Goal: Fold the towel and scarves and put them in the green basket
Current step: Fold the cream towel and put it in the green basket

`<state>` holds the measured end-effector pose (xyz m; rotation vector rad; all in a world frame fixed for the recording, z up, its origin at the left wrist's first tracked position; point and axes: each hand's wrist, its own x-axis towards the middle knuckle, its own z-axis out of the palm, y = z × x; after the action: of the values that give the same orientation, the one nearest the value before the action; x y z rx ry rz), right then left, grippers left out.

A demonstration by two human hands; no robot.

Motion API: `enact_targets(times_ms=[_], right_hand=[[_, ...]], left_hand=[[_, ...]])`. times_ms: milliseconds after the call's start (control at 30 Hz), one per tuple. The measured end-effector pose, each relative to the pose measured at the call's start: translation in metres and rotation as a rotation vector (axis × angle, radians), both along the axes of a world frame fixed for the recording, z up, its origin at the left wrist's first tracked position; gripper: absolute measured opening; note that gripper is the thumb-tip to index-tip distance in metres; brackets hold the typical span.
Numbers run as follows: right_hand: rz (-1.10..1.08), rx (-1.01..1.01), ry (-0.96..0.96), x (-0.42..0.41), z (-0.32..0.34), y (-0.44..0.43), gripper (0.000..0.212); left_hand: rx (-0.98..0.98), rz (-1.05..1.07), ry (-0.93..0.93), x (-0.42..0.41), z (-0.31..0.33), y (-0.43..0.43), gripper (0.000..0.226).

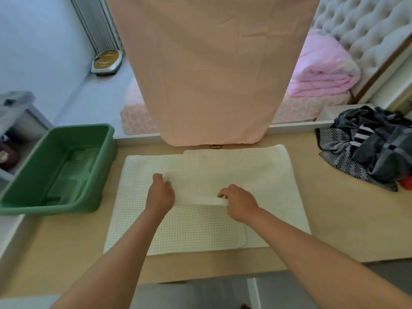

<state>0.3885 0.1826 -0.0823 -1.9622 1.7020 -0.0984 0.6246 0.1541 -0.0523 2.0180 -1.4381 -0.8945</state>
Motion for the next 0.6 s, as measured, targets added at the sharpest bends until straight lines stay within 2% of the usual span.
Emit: enact_targets(times_ms=[67,167,233,300,400,500,533,600], right_hand=[[0.012,-0.039,0.029,0.024,0.002,0.001,0.051],[0.036,-0.152,0.039,0.066,0.005,0.005,0.049],[0.065,-0.163,0.032,0.093,0.006,0.009,0.049],[0.103,-0.117,0.049,0.116,0.000,0.014,0.049],[0.127,-0.008,0.073,0.142,-0.019,0.025,0.047],[0.160,0.199,0.093,0.157,-0.037,0.037,0.043],[0.152,0.266,0.086,0.160,-0.042,0.041,0.043],[0.079,0.288,0.025,0.162,-0.045,0.044,0.043]], left_hand=[[-0.058,-0.005,-0.052,0.027,0.005,0.009,0.033],[-0.228,-0.018,-0.126,0.073,0.009,0.018,0.068],[-0.274,-0.099,-0.236,0.107,0.005,0.025,0.071],[-0.210,-0.156,-0.373,0.140,-0.005,0.034,0.061],[-0.034,-0.162,-0.426,0.186,-0.043,0.044,0.057],[0.223,-0.344,-0.523,0.209,-0.075,0.051,0.052],[0.267,-0.390,-0.555,0.212,-0.081,0.053,0.052],[0.220,-0.431,-0.599,0.210,-0.086,0.053,0.055]])
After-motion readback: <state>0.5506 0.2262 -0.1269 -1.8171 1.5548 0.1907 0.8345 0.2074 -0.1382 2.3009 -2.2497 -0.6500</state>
